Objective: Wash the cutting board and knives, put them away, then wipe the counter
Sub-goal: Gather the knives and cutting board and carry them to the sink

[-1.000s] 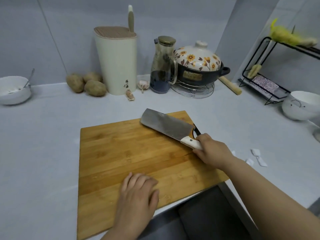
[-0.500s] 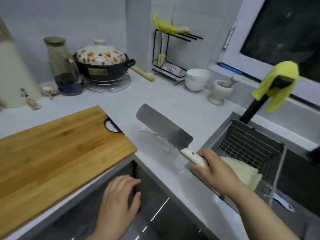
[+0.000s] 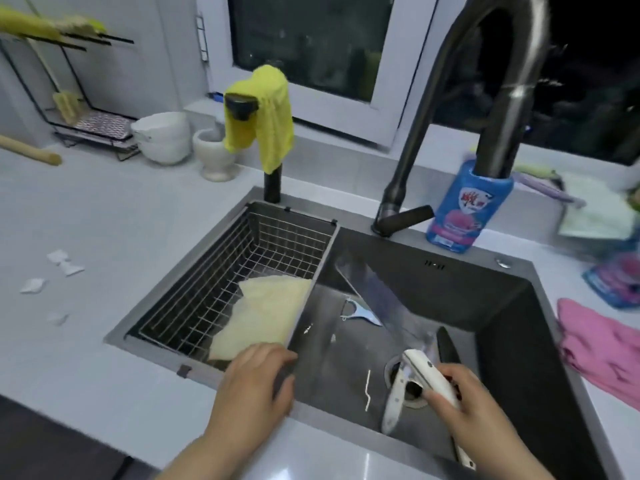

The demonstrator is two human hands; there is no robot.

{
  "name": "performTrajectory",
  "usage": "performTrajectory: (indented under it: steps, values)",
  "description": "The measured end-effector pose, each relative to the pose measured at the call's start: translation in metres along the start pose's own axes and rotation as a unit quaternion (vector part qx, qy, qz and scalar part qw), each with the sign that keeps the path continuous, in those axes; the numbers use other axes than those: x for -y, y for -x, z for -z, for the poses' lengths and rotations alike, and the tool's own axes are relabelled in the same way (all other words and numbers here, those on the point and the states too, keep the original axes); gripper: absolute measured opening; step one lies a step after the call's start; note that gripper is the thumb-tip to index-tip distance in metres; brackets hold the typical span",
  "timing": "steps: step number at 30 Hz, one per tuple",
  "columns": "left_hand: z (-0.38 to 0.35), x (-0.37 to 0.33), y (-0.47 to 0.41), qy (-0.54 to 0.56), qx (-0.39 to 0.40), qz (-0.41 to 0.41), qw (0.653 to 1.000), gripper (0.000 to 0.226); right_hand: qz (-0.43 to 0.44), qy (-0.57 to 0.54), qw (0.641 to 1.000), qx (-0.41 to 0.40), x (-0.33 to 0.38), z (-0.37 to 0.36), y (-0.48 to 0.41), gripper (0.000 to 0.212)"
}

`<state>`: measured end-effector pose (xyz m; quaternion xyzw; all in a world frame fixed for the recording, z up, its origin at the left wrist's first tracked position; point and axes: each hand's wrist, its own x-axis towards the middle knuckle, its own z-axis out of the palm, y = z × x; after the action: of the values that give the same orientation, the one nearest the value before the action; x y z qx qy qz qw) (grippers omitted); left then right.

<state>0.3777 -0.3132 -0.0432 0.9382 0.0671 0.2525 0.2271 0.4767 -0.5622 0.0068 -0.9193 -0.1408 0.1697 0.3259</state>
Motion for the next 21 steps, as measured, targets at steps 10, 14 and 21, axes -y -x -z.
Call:
performTrajectory:
  steps: [10, 14, 21]
  values:
    - [-0.045, 0.003, -0.053, -0.08, 0.084, 0.015, 0.993, 0.039, -0.101, 0.12, 0.984, 0.086, -0.052, -0.004, -0.048, 0.034]
    - [-0.051, 0.008, -0.053, -0.066, 0.08, 0.019, 0.994, 0.041, -0.111, 0.167, 0.969, 0.145, -0.049, -0.024, -0.082, 0.037]
    - [-0.055, 0.013, -0.051, -0.049, 0.061, 0.046, 0.996, 0.042, -0.089, 0.185, 0.965, 0.166, -0.026, -0.072, -0.122, 0.042]
